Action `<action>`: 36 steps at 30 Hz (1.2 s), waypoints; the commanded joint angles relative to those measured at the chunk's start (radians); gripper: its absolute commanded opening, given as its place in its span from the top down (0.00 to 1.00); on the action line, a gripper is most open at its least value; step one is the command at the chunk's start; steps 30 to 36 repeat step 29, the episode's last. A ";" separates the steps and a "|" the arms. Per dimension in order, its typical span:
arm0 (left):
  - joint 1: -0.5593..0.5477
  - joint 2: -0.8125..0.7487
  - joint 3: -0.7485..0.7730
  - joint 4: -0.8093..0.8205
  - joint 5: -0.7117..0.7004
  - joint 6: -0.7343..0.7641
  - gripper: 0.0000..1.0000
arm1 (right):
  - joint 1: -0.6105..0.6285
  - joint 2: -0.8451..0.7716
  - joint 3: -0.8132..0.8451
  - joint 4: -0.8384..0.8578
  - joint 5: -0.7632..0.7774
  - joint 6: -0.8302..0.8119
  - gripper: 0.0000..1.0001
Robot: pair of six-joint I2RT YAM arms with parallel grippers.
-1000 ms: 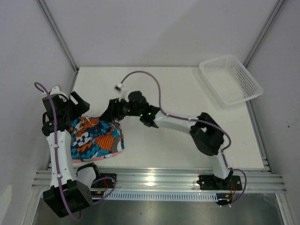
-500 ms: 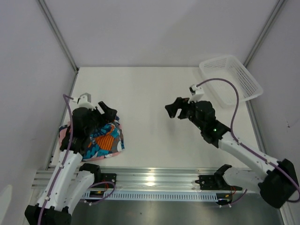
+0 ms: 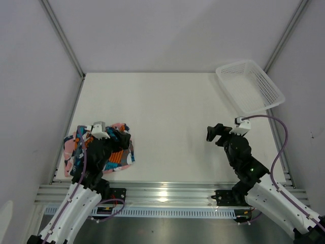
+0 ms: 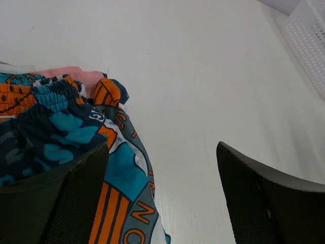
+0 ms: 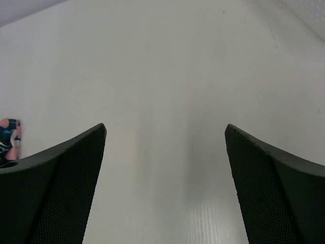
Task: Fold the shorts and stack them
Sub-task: Neatly place the folded shorts to the corner
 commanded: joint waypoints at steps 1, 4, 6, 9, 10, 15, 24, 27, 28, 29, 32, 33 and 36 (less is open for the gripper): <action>-0.008 -0.072 -0.051 0.078 0.005 0.066 0.12 | 0.000 -0.004 -0.061 0.022 0.096 0.019 0.00; -0.008 -0.141 -0.091 0.076 0.016 0.084 0.08 | 0.001 0.002 -0.104 0.101 0.111 0.008 0.01; -0.008 -0.174 -0.098 0.078 0.034 0.087 0.05 | 0.000 0.010 -0.107 0.118 0.114 0.011 0.01; -0.008 -0.214 -0.118 0.079 0.038 0.083 0.01 | 0.000 0.028 -0.110 0.118 0.119 0.015 0.01; -0.008 -0.221 -0.121 0.079 0.036 0.083 0.01 | 0.000 0.035 -0.110 0.115 0.125 0.017 0.01; -0.008 -0.180 -0.114 0.081 0.016 0.074 0.01 | 0.000 0.035 -0.099 0.094 0.150 0.022 0.00; -0.008 -0.163 -0.109 0.079 0.008 0.067 0.01 | 0.000 0.013 -0.093 0.080 0.173 0.023 0.01; -0.008 -0.175 -0.115 0.075 0.007 0.067 0.01 | 0.000 -0.002 -0.099 0.080 0.176 0.025 0.01; -0.008 -0.178 -0.114 0.076 0.007 0.067 0.01 | 0.000 -0.004 -0.101 0.080 0.173 0.025 0.01; -0.008 -0.180 -0.117 0.078 0.007 0.067 0.01 | 0.001 -0.004 -0.101 0.080 0.171 0.023 0.00; -0.008 -0.180 -0.117 0.078 0.007 0.067 0.01 | 0.001 -0.004 -0.101 0.080 0.171 0.023 0.00; -0.008 -0.180 -0.117 0.078 0.007 0.067 0.01 | 0.001 -0.004 -0.101 0.080 0.171 0.023 0.00; -0.008 -0.180 -0.117 0.078 0.007 0.067 0.01 | 0.001 -0.004 -0.101 0.080 0.171 0.023 0.00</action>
